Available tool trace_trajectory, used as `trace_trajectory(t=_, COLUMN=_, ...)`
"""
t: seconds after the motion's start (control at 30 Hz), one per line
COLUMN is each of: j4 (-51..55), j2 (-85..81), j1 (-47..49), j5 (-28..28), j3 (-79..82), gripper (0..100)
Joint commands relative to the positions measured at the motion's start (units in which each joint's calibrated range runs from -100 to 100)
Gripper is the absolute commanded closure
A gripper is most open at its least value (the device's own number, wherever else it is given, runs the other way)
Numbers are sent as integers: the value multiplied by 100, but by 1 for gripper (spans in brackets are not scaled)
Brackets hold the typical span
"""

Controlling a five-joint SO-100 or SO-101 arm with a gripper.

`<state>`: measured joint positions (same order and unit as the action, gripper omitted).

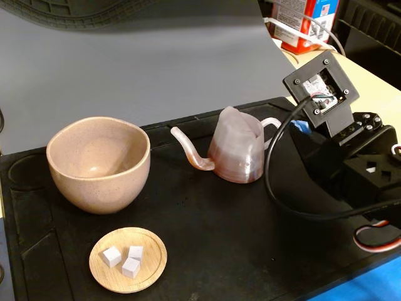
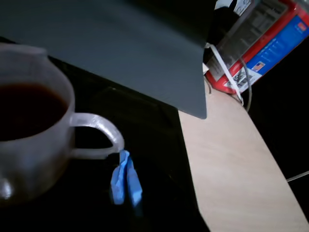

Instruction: Pick up a kettle and pour liquid into a cup.

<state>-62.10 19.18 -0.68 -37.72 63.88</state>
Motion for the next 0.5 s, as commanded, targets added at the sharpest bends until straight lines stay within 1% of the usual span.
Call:
trace_trajectory(t=0.0, j4=-20, j2=-15, j1=-42, j5=95, j3=-217, gripper=97)
trace_trajectory(t=0.07, j4=6, j2=2, j1=-4, j5=101, j3=-217, gripper=87)
trace_trajectory(t=0.1, j4=153, j2=164, j1=49, j5=106, j3=-308, gripper=84)
trace_trajectory(t=0.17, j4=136, j2=599, j1=247, j5=106, j3=-625, gripper=84)
trace_trajectory(t=0.27, j4=136, j2=872, j1=285, j5=106, j3=-952, gripper=84)
trace_trajectory(t=0.47, j4=214, j2=915, j1=156, j5=106, j3=-1233, gripper=84)
